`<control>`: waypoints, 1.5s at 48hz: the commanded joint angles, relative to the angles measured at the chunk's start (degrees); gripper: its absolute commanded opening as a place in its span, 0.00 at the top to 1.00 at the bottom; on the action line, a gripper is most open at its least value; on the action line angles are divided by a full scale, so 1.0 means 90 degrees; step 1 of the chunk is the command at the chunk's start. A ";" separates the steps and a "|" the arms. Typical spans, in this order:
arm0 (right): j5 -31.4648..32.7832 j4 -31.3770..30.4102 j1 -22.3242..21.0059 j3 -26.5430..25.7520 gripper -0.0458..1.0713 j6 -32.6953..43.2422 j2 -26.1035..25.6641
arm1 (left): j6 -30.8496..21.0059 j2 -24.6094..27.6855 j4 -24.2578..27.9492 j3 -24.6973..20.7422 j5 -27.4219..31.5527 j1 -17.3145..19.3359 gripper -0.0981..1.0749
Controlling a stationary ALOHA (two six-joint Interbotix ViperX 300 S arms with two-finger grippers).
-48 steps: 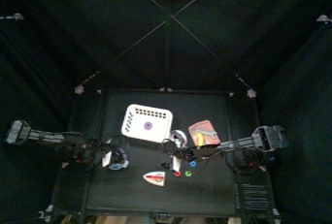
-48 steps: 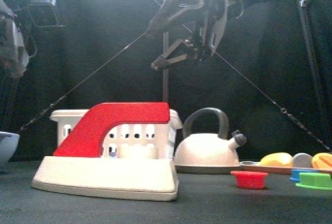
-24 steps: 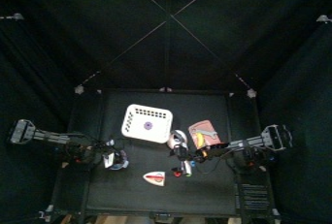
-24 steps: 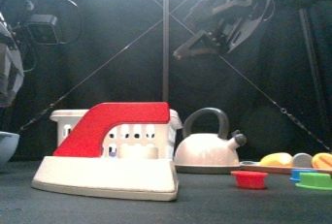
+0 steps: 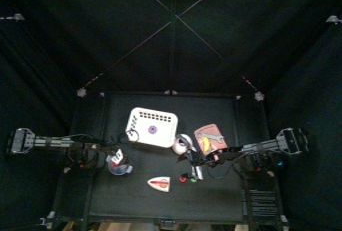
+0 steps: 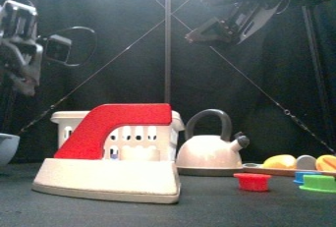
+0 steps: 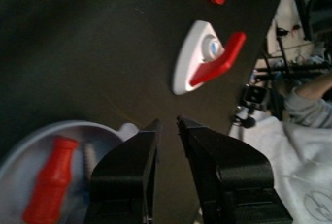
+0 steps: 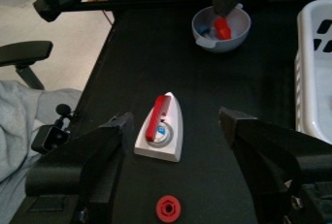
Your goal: Grab bowl
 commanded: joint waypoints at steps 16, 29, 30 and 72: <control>-0.0039 0.0156 0.0000 0.0098 0.06 0.0010 -0.0254 | -0.5020 0.0342 0.3730 -0.1377 0.2041 -0.0898 0.45; -0.0049 0.0020 -0.0137 0.0420 0.06 -0.0029 -0.0674 | -0.8594 0.0928 0.5791 -0.1055 0.1904 -0.2305 0.45; -0.0049 0.0000 -0.0156 0.0449 0.06 -0.0029 -0.0723 | -0.8730 0.1016 0.5938 -0.1035 0.1904 -0.2324 0.45; -0.0596 -0.0078 -0.0713 0.1064 0.06 -0.0010 -0.1396 | -0.9307 0.2168 0.5283 -0.0508 0.1465 -0.2412 0.29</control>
